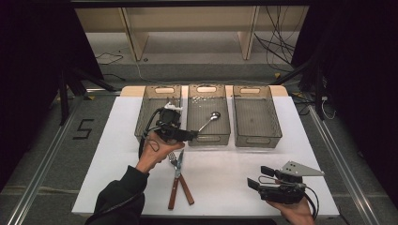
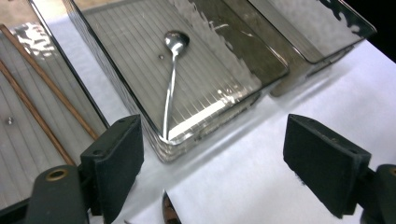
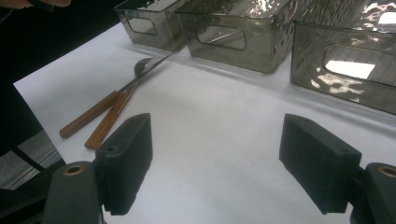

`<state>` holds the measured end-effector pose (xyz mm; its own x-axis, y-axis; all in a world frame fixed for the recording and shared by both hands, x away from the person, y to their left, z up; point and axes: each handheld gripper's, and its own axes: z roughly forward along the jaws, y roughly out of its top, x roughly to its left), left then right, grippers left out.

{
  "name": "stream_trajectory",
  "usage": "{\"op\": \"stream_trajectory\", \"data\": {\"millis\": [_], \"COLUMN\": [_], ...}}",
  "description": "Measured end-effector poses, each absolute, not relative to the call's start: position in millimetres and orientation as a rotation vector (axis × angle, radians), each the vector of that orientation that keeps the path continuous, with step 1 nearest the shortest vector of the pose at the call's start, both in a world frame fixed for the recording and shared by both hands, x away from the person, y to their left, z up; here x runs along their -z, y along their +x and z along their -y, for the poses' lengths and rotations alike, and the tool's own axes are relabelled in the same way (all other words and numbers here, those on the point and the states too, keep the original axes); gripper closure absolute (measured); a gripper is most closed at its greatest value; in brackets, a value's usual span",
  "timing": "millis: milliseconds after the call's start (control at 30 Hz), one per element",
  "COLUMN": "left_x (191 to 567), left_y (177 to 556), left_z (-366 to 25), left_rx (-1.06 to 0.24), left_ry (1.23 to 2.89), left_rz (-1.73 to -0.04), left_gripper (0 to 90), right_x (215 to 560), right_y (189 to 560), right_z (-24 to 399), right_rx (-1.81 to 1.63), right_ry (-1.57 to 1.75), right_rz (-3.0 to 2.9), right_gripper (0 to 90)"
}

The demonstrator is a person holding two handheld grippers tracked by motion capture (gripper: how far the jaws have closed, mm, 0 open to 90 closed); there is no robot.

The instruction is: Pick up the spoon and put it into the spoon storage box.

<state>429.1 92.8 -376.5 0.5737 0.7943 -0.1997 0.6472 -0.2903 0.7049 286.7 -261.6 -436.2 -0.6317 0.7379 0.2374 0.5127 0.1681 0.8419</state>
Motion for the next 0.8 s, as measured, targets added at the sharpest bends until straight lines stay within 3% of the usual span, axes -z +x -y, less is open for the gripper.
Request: {"op": "stream_trajectory", "data": {"millis": [800], "left_x": [407], "left_y": [379], "left_z": [-120], "left_rx": [-0.227], "left_ry": [2.089], "left_rz": [-1.161], "left_gripper": [18.6], "right_x": [437], "right_y": [286], "right_z": [260], "right_rx": [-1.444], "right_ry": [1.219], "right_rz": [-2.218], "right_gripper": [26.4]}}
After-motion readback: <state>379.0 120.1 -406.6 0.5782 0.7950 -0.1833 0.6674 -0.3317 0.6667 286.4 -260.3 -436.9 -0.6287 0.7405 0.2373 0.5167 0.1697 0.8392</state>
